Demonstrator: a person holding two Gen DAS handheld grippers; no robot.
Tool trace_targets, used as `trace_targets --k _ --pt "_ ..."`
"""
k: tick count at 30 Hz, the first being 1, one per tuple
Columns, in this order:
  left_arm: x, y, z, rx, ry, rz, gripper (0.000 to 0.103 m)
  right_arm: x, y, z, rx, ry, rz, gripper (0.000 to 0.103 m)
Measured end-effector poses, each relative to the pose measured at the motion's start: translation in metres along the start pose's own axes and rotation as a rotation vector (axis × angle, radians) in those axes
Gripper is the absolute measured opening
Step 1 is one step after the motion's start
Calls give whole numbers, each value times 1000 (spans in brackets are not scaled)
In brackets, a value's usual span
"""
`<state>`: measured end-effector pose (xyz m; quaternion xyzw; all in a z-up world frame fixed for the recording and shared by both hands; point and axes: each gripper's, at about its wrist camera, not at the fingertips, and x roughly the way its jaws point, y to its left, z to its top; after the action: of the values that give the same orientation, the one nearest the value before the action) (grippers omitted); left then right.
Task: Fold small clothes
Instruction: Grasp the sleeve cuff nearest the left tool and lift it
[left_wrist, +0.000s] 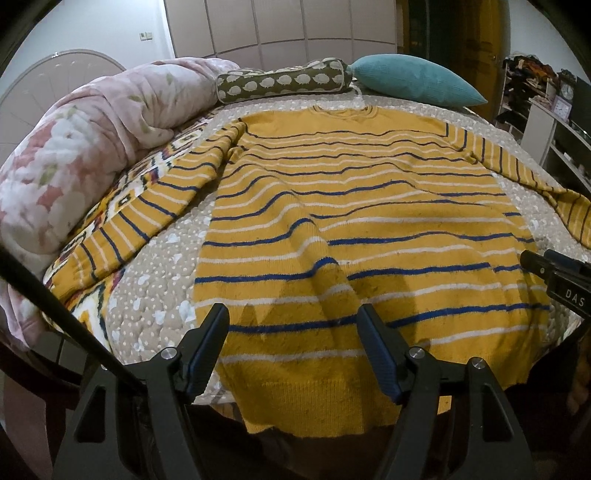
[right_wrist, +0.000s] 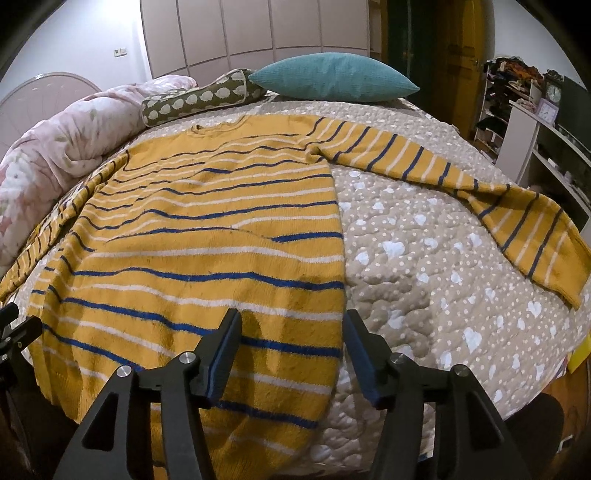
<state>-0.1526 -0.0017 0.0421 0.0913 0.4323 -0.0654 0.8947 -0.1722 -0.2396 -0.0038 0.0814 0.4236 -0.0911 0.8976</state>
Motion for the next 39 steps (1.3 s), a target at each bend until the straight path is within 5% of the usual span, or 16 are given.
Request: trace_targets --k 22,30,34,37,39 --pt "4 15 1 -39 -1 1 72 6 -6 -4 23 20 -3 67" --pt "20 143 2 -381 -11 82 72 7 -7 -6 23 7 -3 67" --pt "46 218 -15 -656 6 -52 72 7 -3 -5 0 -13 -15 68" --pt "58 242 -17 -745 -25 -147 72 10 1 -2 -31 -26 -29 68" --pt "63 249 -9 -742 -44 -146 72 12 4 2 -51 -35 -40 68"
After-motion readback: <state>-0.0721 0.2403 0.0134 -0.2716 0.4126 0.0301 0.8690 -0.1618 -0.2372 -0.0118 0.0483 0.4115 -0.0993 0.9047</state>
